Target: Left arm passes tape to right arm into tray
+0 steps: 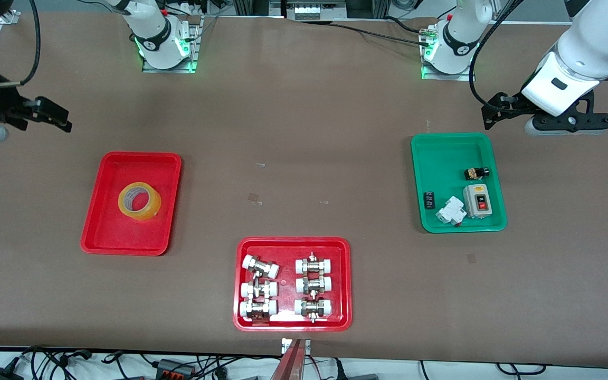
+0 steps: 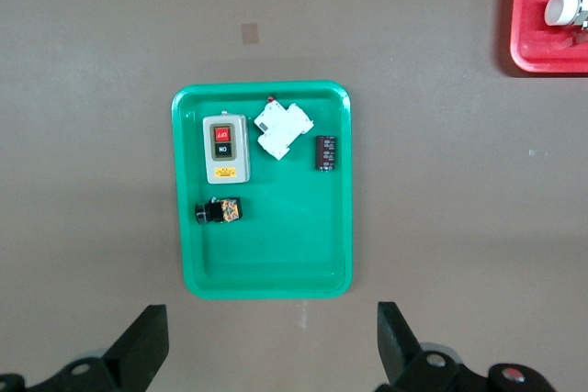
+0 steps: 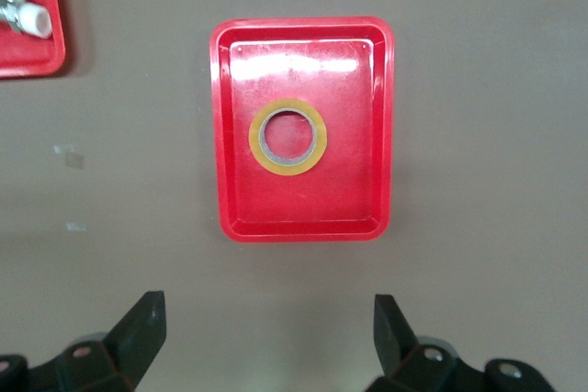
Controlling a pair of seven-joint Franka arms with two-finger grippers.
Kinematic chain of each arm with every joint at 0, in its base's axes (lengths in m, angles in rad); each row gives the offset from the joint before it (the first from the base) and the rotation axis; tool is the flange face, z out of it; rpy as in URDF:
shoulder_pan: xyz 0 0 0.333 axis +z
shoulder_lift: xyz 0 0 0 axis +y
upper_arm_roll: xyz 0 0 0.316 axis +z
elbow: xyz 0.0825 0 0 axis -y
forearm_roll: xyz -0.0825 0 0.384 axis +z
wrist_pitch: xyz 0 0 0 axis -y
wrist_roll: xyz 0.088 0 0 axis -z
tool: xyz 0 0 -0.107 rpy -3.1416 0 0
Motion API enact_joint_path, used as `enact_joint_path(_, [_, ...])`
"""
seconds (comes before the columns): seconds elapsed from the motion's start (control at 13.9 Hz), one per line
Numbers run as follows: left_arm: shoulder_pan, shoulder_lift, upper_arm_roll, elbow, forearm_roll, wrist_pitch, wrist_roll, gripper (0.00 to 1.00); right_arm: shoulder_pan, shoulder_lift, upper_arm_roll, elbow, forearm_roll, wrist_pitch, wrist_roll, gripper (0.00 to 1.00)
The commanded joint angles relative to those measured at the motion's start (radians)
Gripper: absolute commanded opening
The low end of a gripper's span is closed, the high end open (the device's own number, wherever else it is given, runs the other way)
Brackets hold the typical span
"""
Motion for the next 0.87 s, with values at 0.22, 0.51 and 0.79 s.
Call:
enact_joint_path(0.22, [0.01,0.02,-0.002,0.045,0.014,-0.037,0.03,1.0,0.011,0.029,0.001,0.102,-0.011,-0.036,0.017,1.0])
enact_joint_path(0.51, [0.01,0.026,-0.004,0.047,0.015,-0.034,0.024,1.0,0.014,0.028,0.001,0.108,-0.006,-0.06,0.068,1.0])
enact_joint_path(0.79, [0.012,0.029,0.004,0.045,0.015,-0.036,0.017,1.0,0.01,0.032,-0.002,0.115,-0.003,-0.059,0.05,1.0])
